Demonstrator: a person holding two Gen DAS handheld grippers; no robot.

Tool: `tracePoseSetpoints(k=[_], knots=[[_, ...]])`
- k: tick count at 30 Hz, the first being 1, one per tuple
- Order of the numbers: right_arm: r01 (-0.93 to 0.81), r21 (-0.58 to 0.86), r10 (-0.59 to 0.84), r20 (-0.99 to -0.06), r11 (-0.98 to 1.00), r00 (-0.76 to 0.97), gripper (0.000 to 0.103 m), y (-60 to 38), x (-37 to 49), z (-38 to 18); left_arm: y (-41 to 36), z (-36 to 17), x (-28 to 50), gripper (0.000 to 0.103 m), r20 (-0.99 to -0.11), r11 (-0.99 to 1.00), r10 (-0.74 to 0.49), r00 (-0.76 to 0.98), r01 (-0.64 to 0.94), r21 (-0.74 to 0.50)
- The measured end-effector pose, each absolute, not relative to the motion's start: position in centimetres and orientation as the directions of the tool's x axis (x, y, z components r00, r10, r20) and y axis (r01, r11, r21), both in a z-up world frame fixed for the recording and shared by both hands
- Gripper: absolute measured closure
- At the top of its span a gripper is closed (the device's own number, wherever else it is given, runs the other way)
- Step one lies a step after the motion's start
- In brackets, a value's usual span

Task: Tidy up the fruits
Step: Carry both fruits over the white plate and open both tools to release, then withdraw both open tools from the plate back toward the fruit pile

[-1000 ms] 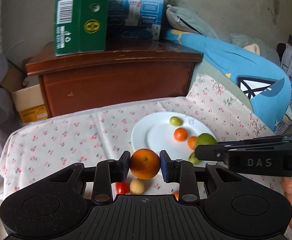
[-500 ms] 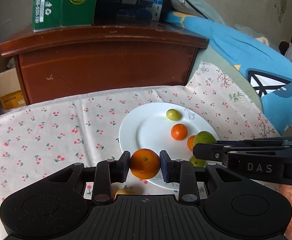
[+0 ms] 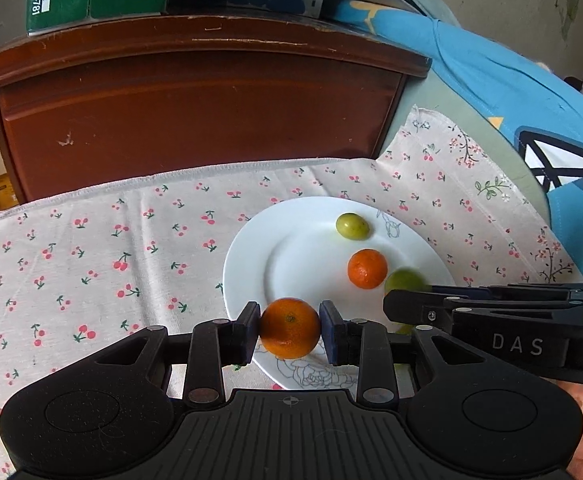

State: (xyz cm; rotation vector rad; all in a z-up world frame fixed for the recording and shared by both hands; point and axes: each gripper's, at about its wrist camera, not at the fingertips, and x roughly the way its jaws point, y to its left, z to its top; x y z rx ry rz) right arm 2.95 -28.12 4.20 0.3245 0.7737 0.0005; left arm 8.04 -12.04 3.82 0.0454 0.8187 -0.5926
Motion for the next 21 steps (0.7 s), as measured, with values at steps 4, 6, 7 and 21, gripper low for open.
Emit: tracePoseSetpoints(k=[4, 6, 7, 21], knots=[[0.135, 0.293, 0.109, -0.682, 0.946, 0.723, 0.072, -28.4, 3.2, 4.3, -12.2, 4.3, 8.2, 0.065, -0.693, 0.838, -0.490, 0.529, 0.505, -0.207], [0.138, 0.297, 0.107, -0.678, 0.945, 0.728, 0.072, -28.5, 3.1, 4.6, -12.2, 4.8, 8.1, 0.059, -0.689, 0.850, -0.470, 0.552, 0.493, -0.185], [0.141, 0.301, 0.106, -0.674, 0.943, 0.731, 0.072, -28.6, 3.1, 4.7, -12.2, 5.1, 8.1, 0.053, -0.686, 0.854, -0.462, 0.562, 0.491, -0.172], [0.137, 0.309, 0.111, -0.666, 0.941, 0.738, 0.070, -28.2, 2.5, 6.0, -10.1, 8.1, 7.2, 0.023, -0.670, 0.896, -0.378, 0.639, 0.435, -0.091]])
